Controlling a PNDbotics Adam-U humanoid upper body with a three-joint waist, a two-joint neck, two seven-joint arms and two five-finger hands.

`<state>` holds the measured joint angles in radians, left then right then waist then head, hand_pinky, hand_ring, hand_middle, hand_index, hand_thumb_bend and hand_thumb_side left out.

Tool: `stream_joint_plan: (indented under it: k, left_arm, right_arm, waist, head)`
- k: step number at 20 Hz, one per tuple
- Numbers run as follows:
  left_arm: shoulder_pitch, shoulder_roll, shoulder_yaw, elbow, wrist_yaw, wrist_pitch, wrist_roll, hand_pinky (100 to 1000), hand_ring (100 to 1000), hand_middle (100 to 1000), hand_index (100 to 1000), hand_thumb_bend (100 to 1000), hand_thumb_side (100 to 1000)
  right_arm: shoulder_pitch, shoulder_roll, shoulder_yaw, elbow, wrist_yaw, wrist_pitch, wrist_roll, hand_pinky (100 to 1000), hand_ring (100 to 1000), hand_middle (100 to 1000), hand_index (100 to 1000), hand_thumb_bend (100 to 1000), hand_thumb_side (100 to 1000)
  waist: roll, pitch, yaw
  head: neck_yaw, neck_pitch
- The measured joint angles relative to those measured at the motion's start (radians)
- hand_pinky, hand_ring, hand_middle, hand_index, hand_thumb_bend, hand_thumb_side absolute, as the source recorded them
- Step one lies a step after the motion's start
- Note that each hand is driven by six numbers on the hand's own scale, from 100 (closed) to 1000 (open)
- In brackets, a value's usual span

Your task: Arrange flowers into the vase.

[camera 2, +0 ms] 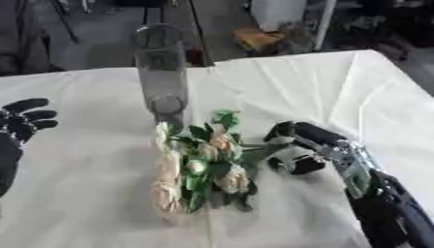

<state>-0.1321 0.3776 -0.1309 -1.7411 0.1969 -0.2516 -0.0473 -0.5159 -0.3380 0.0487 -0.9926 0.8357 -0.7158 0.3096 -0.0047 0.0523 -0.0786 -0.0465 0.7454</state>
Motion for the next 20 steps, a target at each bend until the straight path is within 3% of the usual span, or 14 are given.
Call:
stream_joint_plan:
  k: [20]
  left_arm:
    - [-0.001, -0.008, 0.0, 0.001, 0.0, 0.0, 0.0, 765, 756, 771, 800, 852, 974]
  right_arm:
    - [0.006, 0.01, -0.018, -0.018, 0.04, 0.027, -0.041, 792, 788, 726, 803, 332, 254]
  waist:
    - [0.001, 0.002, 0.003]
  head:
    - [0.0, 0.0]
